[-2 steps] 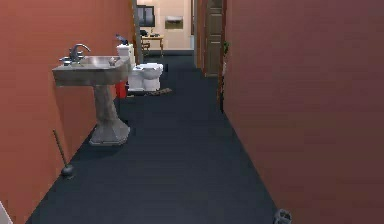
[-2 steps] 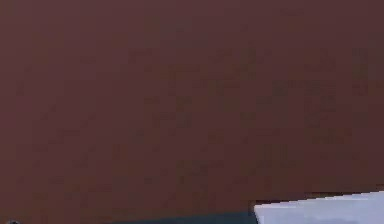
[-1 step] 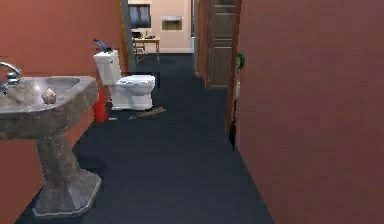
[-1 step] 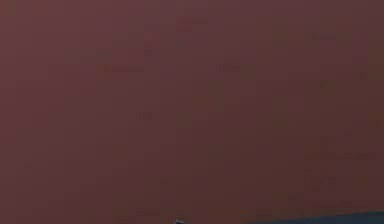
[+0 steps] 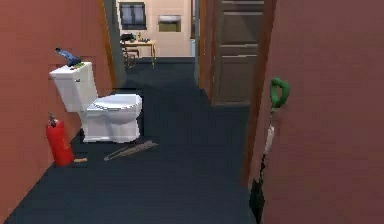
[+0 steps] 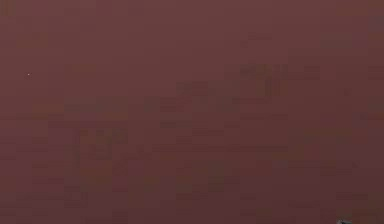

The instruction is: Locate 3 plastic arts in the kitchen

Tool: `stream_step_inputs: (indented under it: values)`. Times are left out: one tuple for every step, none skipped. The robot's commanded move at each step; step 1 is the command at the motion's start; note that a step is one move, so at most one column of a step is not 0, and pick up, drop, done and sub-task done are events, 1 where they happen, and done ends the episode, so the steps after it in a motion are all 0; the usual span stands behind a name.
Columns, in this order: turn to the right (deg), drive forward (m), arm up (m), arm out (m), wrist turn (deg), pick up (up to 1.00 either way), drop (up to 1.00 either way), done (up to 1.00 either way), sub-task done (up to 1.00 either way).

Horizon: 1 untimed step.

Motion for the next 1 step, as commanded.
stream_step_inputs:
  values:
    - [0.0, 1.00, 0.00, 0.00, 0.0, 0.00, 0.00, 0.00, 0.00]
